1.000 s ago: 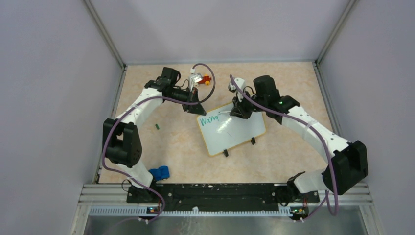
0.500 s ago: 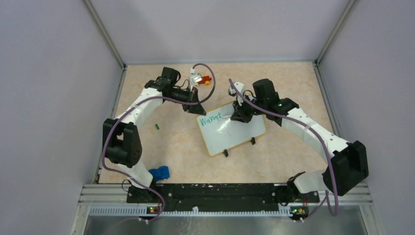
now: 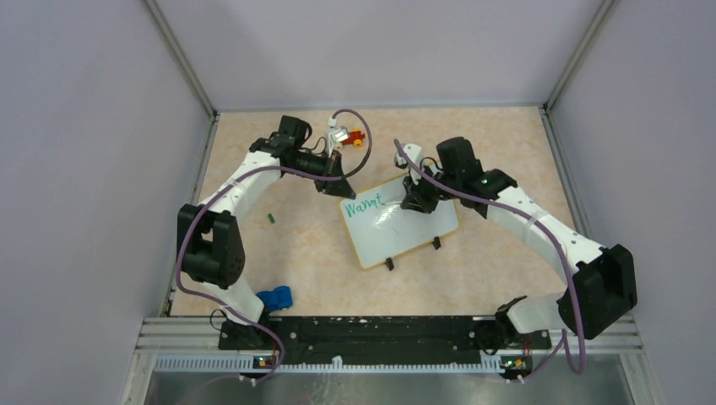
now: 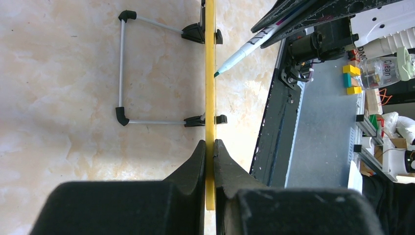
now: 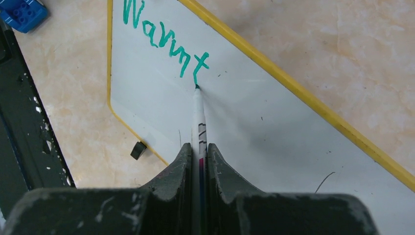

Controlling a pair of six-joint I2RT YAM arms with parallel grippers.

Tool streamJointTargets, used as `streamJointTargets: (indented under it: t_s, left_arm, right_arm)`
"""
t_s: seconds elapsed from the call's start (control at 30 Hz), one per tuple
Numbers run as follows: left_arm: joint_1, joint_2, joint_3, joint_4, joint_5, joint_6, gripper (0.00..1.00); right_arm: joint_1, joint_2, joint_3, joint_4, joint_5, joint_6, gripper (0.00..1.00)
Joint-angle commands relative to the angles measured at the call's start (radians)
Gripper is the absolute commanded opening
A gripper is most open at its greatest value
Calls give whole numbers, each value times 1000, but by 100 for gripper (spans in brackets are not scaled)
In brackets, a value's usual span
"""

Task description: Write a sentence on the whiteboard

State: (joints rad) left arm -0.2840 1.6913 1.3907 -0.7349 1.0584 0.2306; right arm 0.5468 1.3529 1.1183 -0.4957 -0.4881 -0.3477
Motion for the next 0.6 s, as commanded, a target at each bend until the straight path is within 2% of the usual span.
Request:
streamJointTargets:
  t_s: [0.0, 0.57]
  left_arm:
    - [-11, -30, -10, -20, 10, 18, 0]
    - [-11, -30, -11, -20, 13, 19, 0]
  right_arm:
    - [-7, -43, 51, -8, 25, -24, 0]
    - [-13, -19, 122, 21, 29, -7, 0]
